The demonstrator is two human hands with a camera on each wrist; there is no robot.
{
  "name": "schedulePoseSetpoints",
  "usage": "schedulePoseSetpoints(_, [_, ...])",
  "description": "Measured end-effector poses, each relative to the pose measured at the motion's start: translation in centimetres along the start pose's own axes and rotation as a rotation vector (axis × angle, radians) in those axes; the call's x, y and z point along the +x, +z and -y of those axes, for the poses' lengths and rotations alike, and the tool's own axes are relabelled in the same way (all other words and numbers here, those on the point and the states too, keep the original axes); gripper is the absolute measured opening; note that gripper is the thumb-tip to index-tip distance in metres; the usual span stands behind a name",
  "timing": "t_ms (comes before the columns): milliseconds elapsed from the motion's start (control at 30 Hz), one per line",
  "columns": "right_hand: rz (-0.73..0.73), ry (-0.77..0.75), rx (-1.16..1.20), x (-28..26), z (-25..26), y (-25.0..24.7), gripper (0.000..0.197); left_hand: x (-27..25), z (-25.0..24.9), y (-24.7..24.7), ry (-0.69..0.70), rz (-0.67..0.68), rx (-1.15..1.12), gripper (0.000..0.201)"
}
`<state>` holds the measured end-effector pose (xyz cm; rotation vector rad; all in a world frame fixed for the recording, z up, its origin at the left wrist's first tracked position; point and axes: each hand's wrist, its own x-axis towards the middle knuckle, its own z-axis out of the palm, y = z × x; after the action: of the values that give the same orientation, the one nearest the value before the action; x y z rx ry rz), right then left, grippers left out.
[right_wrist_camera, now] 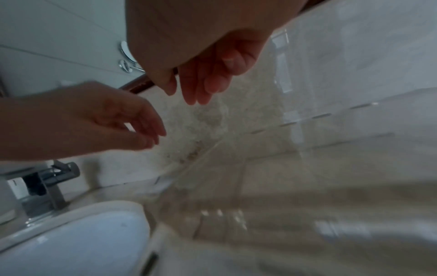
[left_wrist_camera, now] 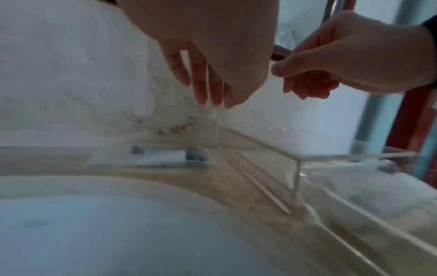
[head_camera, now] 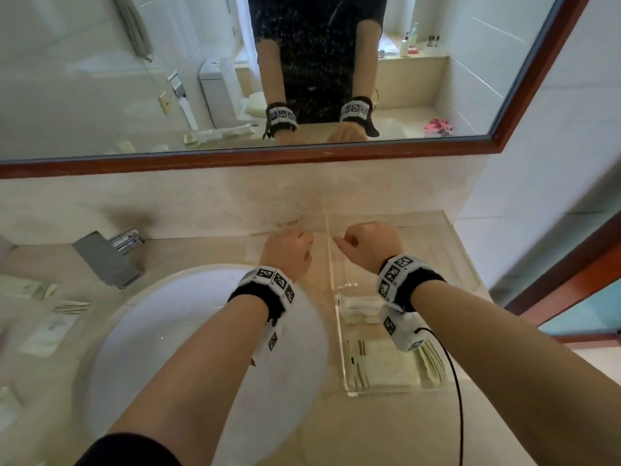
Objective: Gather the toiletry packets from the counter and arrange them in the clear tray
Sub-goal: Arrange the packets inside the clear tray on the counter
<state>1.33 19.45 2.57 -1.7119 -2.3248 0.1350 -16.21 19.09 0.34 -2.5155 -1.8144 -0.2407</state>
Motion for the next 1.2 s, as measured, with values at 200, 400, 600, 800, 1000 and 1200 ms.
schedulePoseSetpoints(200, [0.086, 0.008, -0.017, 4.1, 1.8, 0.4, 0.037, 2.3, 6.6, 0.6, -0.214, 0.341, 0.108, 0.055])
schedulePoseSetpoints(400, [0.322, 0.045, -0.034, 7.3, 2.7, 2.6, 0.032, 3.7, 8.6, 2.9, -0.279, 0.532, 0.040, 0.054])
schedulePoseSetpoints(600, [0.425, 0.031, -0.002, 9.5, 4.4, 4.3, 0.028, 4.7, 8.8, 3.7, -0.224, 0.527, 0.152, 0.036])
schedulePoseSetpoints(800, [0.578, -0.106, -0.045, 10.3, 6.1, 5.3, 0.052, 4.3, 9.2, 3.9, -0.241, 0.463, -0.011, 0.024])
schedulePoseSetpoints(1000, [0.538, -0.137, 0.023, 9.6, 6.4, 4.7, 0.026, 2.5, 9.2, 2.1, -0.244, 0.292, -0.236, 0.016])
schedulePoseSetpoints(1200, [0.500, -0.103, 0.100, 8.0, 4.6, 2.1, 0.021, 2.1, 6.8, -0.6, -0.238, 0.272, -0.237, 0.017])
